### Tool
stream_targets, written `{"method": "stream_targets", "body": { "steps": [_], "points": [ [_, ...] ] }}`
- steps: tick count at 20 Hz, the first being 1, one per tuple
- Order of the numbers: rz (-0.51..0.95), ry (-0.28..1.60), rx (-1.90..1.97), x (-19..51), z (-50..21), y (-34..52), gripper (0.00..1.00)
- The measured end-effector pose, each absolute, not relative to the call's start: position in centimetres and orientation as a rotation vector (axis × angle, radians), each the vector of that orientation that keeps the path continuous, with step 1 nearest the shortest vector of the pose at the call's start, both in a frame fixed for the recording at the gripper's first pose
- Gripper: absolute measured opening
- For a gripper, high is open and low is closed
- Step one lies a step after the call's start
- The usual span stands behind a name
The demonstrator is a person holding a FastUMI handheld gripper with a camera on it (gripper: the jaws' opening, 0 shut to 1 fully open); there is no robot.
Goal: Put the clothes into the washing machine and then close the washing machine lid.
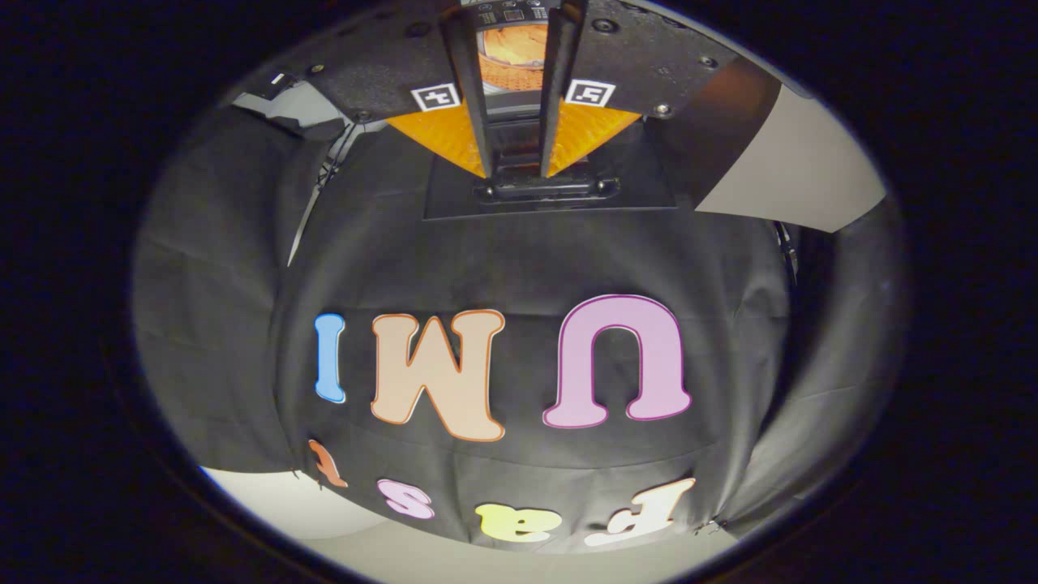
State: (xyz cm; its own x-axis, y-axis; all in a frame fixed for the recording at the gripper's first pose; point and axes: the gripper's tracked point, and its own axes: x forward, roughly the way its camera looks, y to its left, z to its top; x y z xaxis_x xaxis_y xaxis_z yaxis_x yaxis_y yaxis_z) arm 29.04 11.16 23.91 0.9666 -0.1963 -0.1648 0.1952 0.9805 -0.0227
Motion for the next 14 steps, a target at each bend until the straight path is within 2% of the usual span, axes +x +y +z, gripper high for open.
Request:
{"method": "stream_targets", "body": {
  "steps": [4, 12, 14],
  "points": [
    [-0.196, 0.180, 0.009, 29.8, 23.8, 11.1, 0.40],
    [-0.154, 0.205, -0.011, 35.4, 24.2, 13.5, 0.93],
    [-0.150, 0.207, -0.024, 37.4, 24.5, 14.1, 0.95]
  ]
}}
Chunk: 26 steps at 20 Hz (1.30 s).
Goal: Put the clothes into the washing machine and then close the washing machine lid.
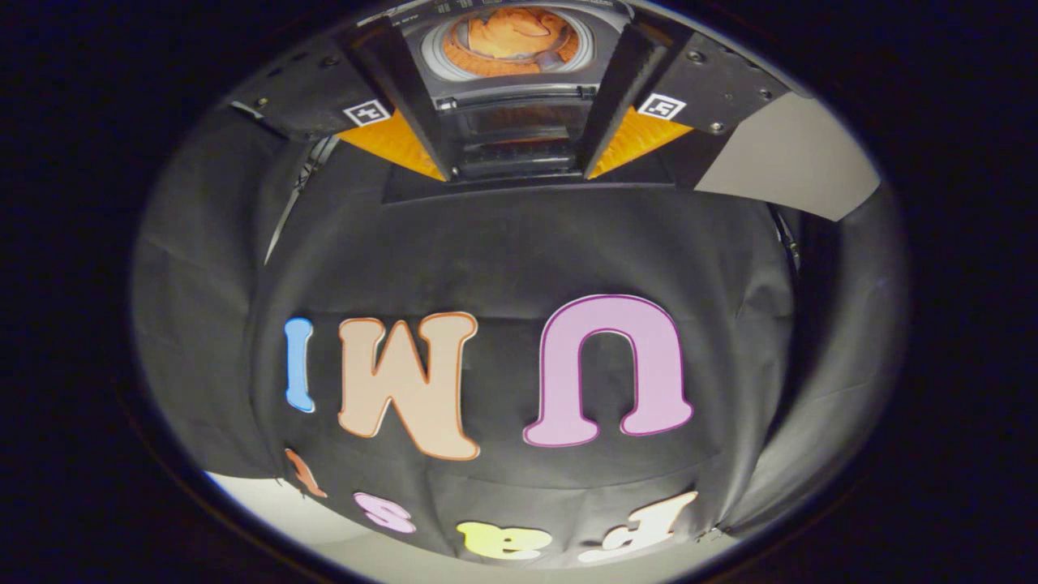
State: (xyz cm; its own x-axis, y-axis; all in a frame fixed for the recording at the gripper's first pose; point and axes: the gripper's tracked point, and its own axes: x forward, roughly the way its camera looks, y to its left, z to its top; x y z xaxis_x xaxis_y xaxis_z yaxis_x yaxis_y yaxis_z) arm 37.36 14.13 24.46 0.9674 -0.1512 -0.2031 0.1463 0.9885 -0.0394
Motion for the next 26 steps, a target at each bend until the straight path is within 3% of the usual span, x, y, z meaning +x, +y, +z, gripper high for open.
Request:
{"method": "stream_targets", "body": {
  "steps": [12, 26],
  "points": [
    [-0.149, 0.329, -0.063, 48.5, 18.9, 16.0, 0.96],
    [-0.102, 0.330, -0.072, 43.5, 18.6, 16.2, 0.95]
  ]
}}
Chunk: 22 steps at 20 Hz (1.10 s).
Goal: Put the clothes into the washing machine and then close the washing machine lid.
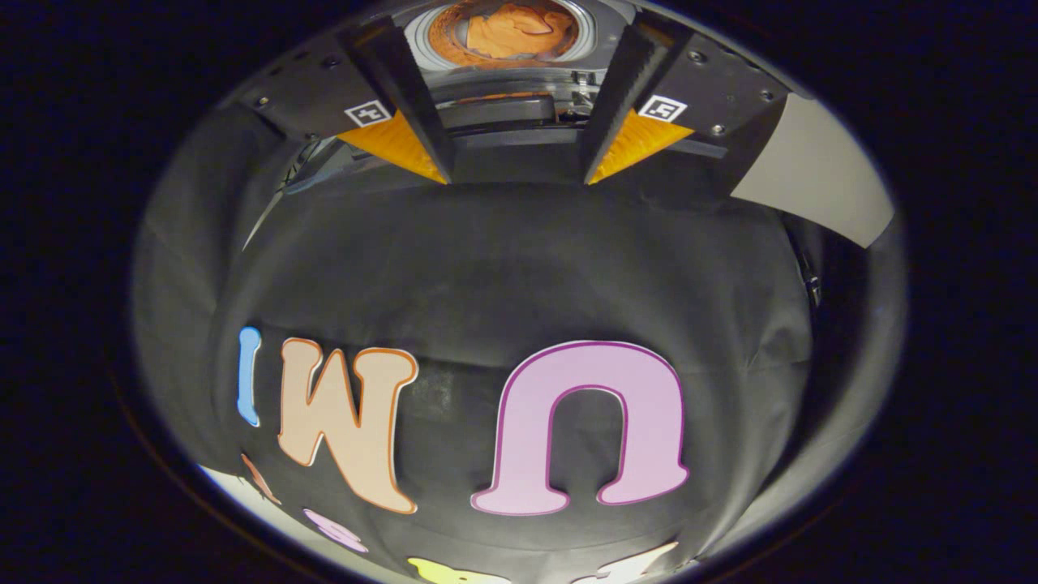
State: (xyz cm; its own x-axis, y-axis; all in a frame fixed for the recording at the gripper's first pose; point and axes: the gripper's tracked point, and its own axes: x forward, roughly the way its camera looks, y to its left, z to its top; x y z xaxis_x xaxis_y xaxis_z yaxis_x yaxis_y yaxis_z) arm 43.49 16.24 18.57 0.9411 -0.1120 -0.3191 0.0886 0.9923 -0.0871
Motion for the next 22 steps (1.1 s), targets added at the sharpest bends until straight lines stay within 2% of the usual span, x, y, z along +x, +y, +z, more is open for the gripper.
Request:
{"method": "stream_targets", "body": {
  "steps": [16, 22],
  "points": [
    [-0.060, 0.404, -0.012, 33.0, 14.4, 16.2, 0.95],
    [-0.068, 0.377, 0.029, 31.1, 14.6, 14.7, 0.95]
  ]
}}
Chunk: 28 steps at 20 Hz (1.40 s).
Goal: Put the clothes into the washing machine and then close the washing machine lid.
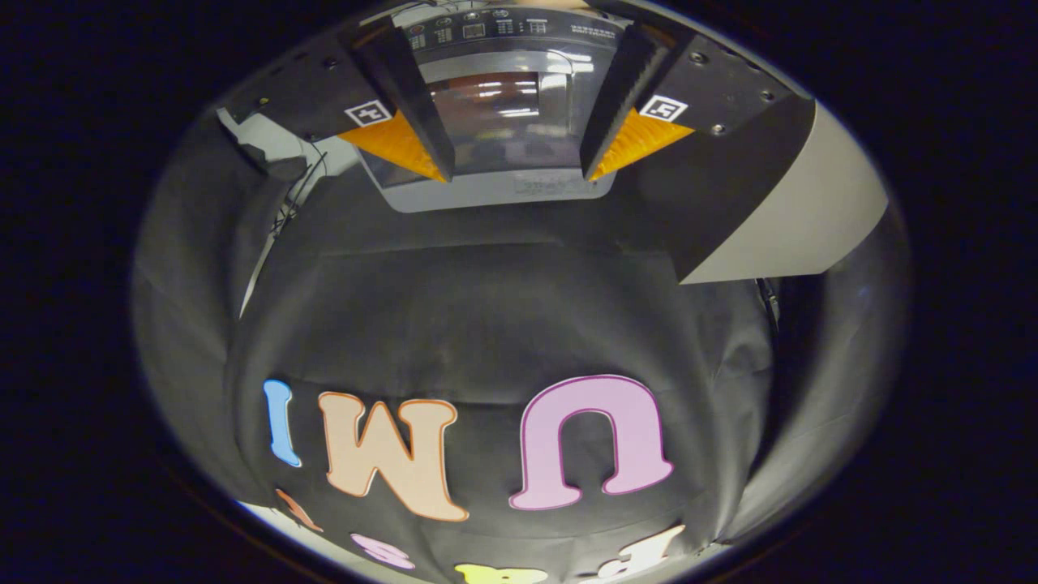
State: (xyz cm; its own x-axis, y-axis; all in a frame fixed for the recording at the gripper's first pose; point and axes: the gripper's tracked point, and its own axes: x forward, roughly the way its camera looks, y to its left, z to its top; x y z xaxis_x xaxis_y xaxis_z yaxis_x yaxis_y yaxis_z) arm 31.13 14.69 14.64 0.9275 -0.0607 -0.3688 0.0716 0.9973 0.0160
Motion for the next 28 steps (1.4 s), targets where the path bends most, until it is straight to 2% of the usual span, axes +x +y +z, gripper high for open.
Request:
{"method": "stream_targets", "body": {
  "steps": [16, 28],
  "points": [
    [-0.109, 0.202, 0.037, 26.4, 18.2, 8.9, 0.95],
    [-0.148, -0.127, -0.029, 17.4, 22.6, 2.7, 0.94]
  ]
}}
